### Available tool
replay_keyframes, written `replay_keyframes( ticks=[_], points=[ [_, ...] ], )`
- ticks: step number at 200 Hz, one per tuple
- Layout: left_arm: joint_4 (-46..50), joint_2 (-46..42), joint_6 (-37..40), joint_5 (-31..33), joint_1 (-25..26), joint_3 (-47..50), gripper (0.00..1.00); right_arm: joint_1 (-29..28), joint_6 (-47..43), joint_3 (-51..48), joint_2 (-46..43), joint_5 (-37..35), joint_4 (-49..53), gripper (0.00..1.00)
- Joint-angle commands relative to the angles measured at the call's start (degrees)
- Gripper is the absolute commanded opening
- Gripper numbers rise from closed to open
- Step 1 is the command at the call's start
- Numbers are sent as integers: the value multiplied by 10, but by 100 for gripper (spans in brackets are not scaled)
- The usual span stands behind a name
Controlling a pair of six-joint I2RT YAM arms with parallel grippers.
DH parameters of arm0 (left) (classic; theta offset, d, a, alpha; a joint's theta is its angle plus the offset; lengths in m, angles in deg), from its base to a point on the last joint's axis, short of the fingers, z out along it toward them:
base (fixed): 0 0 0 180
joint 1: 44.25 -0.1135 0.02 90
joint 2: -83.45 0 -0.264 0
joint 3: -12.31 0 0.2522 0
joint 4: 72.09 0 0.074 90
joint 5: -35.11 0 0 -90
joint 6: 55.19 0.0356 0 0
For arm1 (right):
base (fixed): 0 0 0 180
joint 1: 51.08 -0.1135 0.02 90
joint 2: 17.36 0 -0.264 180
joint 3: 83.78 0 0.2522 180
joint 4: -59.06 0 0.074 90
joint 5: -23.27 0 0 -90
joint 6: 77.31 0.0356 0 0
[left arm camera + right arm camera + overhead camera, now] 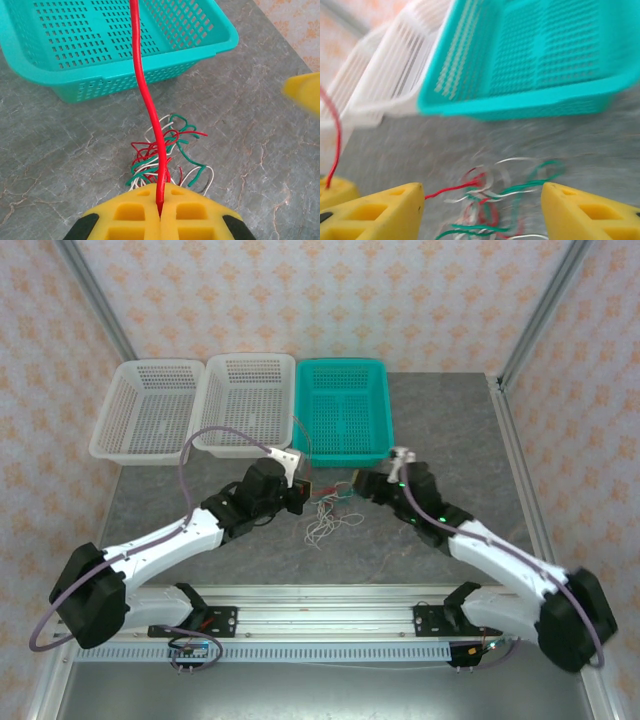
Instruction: Untangle the cables
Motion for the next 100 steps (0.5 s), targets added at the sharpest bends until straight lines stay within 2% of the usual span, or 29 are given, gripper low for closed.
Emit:
replay_keyframes(
  ticks=[1, 12, 27, 35, 70, 100],
  points=[
    [0, -9, 10, 22, 4, -22, 0, -42, -56, 50, 105, 45, -31, 65],
    [4, -13, 11, 22, 4, -22, 0, -45, -54, 68, 149, 31, -43, 65],
    [13, -20, 12, 26, 5, -22, 0, -44, 15, 90, 196, -77, -26, 65],
    [16, -25, 13, 28, 5, -21, 0, -42, 51, 89, 213, -100, -33, 65],
    [14, -39, 13, 34, 5, -9, 0, -36, 149, 75, 252, -54, -112, 64],
    [13, -29, 16, 28, 5, -17, 0, -37, 179, 71, 279, -5, -152, 58]
  ],
)
